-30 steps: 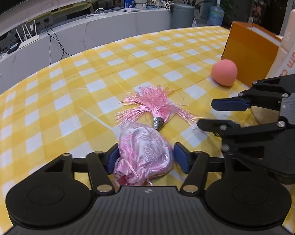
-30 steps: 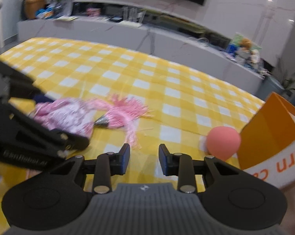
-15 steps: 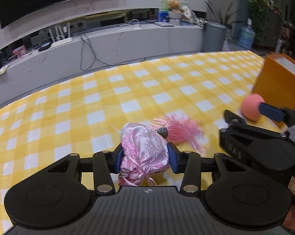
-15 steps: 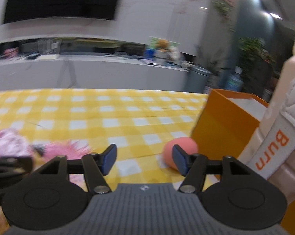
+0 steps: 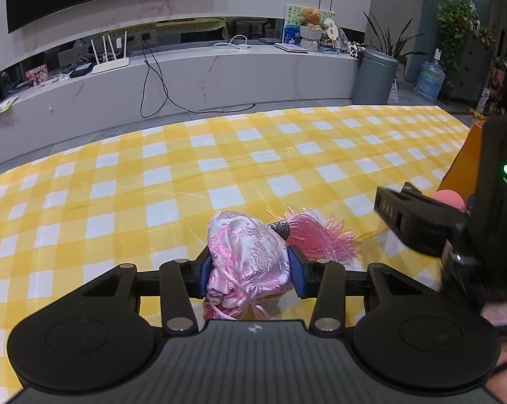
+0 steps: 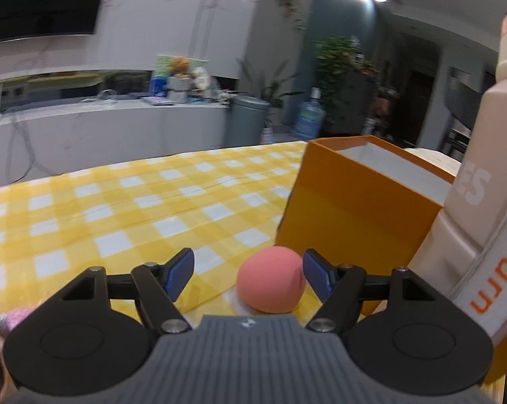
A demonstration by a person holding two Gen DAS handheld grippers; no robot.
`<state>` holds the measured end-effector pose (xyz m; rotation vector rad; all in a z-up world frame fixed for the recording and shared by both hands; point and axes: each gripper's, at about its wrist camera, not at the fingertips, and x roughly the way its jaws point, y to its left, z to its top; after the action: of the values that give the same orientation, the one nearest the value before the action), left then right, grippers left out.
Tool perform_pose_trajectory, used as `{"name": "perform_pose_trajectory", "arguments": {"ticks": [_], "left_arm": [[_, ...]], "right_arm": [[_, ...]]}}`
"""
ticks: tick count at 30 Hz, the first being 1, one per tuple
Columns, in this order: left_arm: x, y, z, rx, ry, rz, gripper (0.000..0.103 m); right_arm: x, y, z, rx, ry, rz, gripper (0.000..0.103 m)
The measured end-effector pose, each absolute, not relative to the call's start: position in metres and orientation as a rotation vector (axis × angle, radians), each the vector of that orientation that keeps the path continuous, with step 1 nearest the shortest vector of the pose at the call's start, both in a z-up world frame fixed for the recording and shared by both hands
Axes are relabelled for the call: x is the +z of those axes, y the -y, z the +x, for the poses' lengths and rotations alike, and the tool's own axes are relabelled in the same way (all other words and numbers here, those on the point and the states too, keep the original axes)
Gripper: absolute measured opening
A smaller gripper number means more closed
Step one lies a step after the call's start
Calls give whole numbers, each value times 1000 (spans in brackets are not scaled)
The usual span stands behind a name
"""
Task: Organize soft objects
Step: 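Grasp the pink satin pouch with the left tool and close, then grasp the pink sponge ball with the right tool while the left tool holds the pouch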
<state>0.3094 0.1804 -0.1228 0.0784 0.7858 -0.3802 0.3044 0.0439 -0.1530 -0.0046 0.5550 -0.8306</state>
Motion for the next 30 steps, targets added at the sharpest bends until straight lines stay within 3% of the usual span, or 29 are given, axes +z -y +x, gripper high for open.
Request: {"name": "perform_pose_trajectory", "arguments": {"ticks": [12,19,24,28,30], "left_arm": [[-121,-186,317,-394,-774,63,51],[-124,-183,316,-408,-775,58,51],[-123,-181,314,-411,-776,55,51],[-121,-184,310,-403,-774,55,51],[-120,-187,309,-393,-779,47,51]], "right_arm": [[-162,-30,321,-938,-595,68,69],[-166,-17,322,-1001,-591,78,48],[-162,-17,315,-974,-557,89,44],[-155,-27,305,-890,-506,77,30],[-154,-29,301,-862,-502,71,27]]}}
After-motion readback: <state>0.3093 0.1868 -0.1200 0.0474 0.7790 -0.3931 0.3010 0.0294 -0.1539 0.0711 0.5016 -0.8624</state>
